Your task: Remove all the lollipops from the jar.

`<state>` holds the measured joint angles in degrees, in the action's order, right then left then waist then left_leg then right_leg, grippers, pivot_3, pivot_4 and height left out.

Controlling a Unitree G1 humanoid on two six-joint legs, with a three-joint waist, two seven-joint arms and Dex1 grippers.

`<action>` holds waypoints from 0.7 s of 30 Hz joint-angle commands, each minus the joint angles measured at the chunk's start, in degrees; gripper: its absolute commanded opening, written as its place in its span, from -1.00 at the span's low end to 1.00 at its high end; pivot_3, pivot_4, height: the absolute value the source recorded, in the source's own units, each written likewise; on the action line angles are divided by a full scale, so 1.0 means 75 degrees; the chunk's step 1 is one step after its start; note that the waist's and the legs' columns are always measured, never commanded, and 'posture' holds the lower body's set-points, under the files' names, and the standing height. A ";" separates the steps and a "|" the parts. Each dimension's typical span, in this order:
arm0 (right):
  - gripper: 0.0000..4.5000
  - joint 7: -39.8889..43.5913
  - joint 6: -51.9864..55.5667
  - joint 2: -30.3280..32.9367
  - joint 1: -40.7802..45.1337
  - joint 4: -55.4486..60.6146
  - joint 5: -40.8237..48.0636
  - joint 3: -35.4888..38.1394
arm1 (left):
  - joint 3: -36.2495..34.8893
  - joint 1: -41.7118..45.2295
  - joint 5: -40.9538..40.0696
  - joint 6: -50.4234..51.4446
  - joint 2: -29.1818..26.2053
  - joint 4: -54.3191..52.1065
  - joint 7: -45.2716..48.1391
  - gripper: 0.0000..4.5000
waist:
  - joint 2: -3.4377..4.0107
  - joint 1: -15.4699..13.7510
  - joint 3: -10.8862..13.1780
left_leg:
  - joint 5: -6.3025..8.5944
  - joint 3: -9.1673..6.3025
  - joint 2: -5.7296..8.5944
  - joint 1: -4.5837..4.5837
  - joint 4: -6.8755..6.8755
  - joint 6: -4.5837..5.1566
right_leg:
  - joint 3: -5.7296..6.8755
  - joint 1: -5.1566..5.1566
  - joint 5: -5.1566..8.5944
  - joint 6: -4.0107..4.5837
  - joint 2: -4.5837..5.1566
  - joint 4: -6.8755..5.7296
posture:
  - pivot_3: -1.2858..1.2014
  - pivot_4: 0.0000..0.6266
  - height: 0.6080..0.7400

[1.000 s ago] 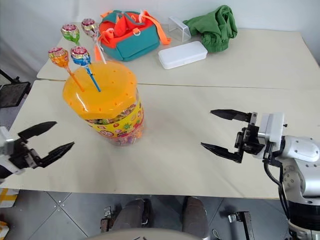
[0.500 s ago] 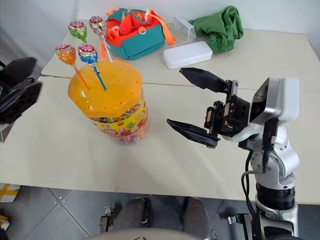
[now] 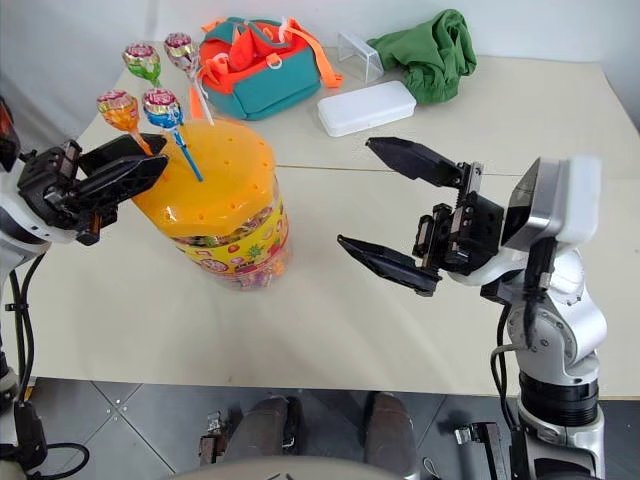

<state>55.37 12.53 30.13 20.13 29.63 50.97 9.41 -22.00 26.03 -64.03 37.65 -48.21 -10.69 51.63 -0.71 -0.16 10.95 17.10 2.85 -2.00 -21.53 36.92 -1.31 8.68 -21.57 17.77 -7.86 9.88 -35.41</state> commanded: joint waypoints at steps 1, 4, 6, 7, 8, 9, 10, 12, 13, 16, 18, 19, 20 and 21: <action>1.00 -0.0065 -0.0129 0.0093 -0.0036 0.0386 0.0030 0.0213 | -0.0120 0.0271 -0.0068 -0.0007 0.0111 0.0013 0.0150 -0.87 | 0.0000 0.0004 0.0000 | 0.0000 0.0001 0.0000 0.0000 0.0001 0.0001 | -0.0001 0.0000 0.0000 0.0000 0.0000 0.0000 | 0.03 -0.52 1.00; 1.00 0.0000 -0.0180 0.0108 -0.0041 0.0373 0.0005 0.0222 | -0.0374 0.0664 -0.0385 0.0011 0.0432 0.0231 -0.0170 -0.99 | -0.0004 -0.0007 0.0003 | 0.0001 0.0002 0.0000 0.0000 0.0008 0.0001 | -0.0004 0.0001 0.0000 0.0000 0.0000 -0.0002 | 0.03 -0.52 1.00; 1.00 0.0158 -0.0221 0.0148 0.0018 0.0345 0.0012 0.0194 | -0.0848 0.0932 -0.1251 0.0409 0.0526 0.0506 -0.0677 -0.99 | -0.0011 -0.0008 0.0006 | 0.0002 0.0001 0.0000 -0.0002 0.0015 0.0003 | -0.0005 0.0002 0.0000 0.0000 0.0000 -0.0004 | 0.03 -0.52 1.00; 1.00 0.0307 -0.0231 0.0189 0.0079 0.0330 0.0037 0.0154 | -0.1147 0.1007 -0.1713 0.0605 0.0502 0.0686 -0.0906 -0.99 | -0.0015 -0.0001 0.0009 | 0.0003 0.0001 0.0000 -0.0003 0.0017 0.0004 | -0.0007 0.0003 0.0000 0.0000 0.0000 -0.0003 | 0.03 -0.52 1.00; 1.00 0.0489 -0.0242 0.0236 0.0181 0.0306 0.0056 0.0094 | -0.1494 0.1016 -0.2135 0.0837 0.0386 0.0935 -0.1134 -0.99 | -0.0020 0.0003 0.0012 | 0.0003 0.0000 0.0000 -0.0003 0.0017 0.0005 | -0.0009 0.0003 0.0000 0.0000 0.0001 -0.0005 | 0.03 -0.52 1.00; 1.00 0.0765 -0.0204 0.0321 0.0328 0.0248 0.0093 -0.0006 | -0.1891 0.0844 -0.2325 0.1029 0.0170 0.1175 -0.1222 -0.99 | -0.0021 0.0032 0.0013 | 0.0003 -0.0003 -0.0002 -0.0003 0.0016 0.0005 | -0.0007 0.0003 0.0000 0.0000 0.0000 -0.0006 | 0.03 -0.52 1.00; 1.00 0.1117 -0.0151 0.0454 0.0433 0.0183 0.0102 -0.0121 | -0.2261 0.0564 -0.2331 0.1202 -0.0073 0.1386 -0.1283 -0.99 | -0.0021 0.0083 0.0014 | 0.0004 -0.0002 -0.0003 -0.0002 0.0016 0.0005 | -0.0008 0.0002 0.0000 0.0000 0.0000 -0.0008 | 0.03 -0.52 1.00; 1.00 0.1746 -0.0078 0.0682 0.0537 -0.0005 0.0063 -0.0292 | -0.2731 -0.0237 -0.1966 0.1504 -0.0568 0.1617 -0.1154 -0.99 | -0.0018 0.0211 0.0016 | 0.0005 0.0010 -0.0008 0.0011 0.0001 0.0004 | -0.0020 -0.0001 0.0000 0.0000 -0.0006 -0.0008 | 0.03 -0.52 1.00; 1.00 0.2029 -0.0063 0.0794 0.0553 -0.0124 0.0009 -0.0370 | -0.2926 -0.0758 -0.1670 0.1576 -0.0767 0.1675 -0.1008 -0.99 | -0.0018 0.0240 0.0016 | 0.0008 0.0011 -0.0010 0.0018 -0.0004 0.0005 | -0.0020 -0.0001 0.0000 -0.0001 -0.0008 -0.0011 | 0.03 -0.52 1.00; 1.00 0.2780 -0.0230 0.0996 0.0616 -0.0653 -0.0302 -0.0552 | -0.3517 -0.2677 -0.0482 0.1379 -0.1026 0.1981 -0.0861 -0.99 | -0.0017 0.0234 0.0019 | 0.0021 0.0039 -0.0012 0.0040 -0.0028 0.0011 | -0.0037 -0.0002 0.0001 -0.0001 -0.0010 -0.0006 | 0.03 -0.52 1.00; 1.00 0.3070 -0.0357 0.1010 0.0663 -0.0899 -0.0456 -0.0588 | -0.3451 -0.3743 0.0609 0.0789 -0.0976 0.2043 -0.0861 -0.99 | -0.0035 0.0213 0.0032 | 0.0025 0.0046 -0.0013 0.0036 -0.0024 0.0012 | -0.0042 -0.0003 0.0001 -0.0001 -0.0010 0.0001 | 0.03 -0.52 1.00; 1.00 0.3191 -0.0424 0.1008 0.0681 -0.0990 -0.0529 -0.0616 | -0.3284 -0.4310 0.1246 0.0368 -0.0916 0.2020 -0.0747 -0.99 | -0.0040 0.0208 0.0034 | 0.0031 0.0047 -0.0018 0.0028 -0.0008 0.0009 | -0.0043 -0.0006 0.0001 -0.0001 -0.0014 0.0001 | 0.03 -0.52 1.00; 1.00 0.3292 -0.0473 0.1003 0.0678 -0.1047 -0.0575 -0.0634 | -0.3173 -0.4718 0.1661 0.0049 -0.0775 0.1977 -0.0704 -0.99 | -0.0040 0.0195 0.0034 | 0.0039 0.0049 -0.0022 0.0023 0.0002 0.0010 | -0.0043 -0.0008 0.0001 -0.0001 -0.0016 0.0006 | 0.03 -0.52 1.00; 1.00 0.3353 -0.0504 0.0986 0.0660 -0.1081 -0.0602 -0.0636 | -0.3103 -0.5026 0.1901 -0.0069 -0.0625 0.1939 -0.0750 -0.99 | -0.0042 0.0164 0.0035 | 0.0053 0.0058 -0.0022 0.0024 0.0013 0.0014 | -0.0051 -0.0007 0.0001 -0.0001 -0.0016 0.0003 | 0.03 -0.52 1.00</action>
<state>79.15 10.05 37.42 24.69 21.31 46.43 4.29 -45.31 -10.46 -53.63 40.52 -53.36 5.34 45.17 -1.03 1.07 11.21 17.54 3.34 -2.16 -21.37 37.06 -1.20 8.28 -21.63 17.78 -7.87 9.76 -35.32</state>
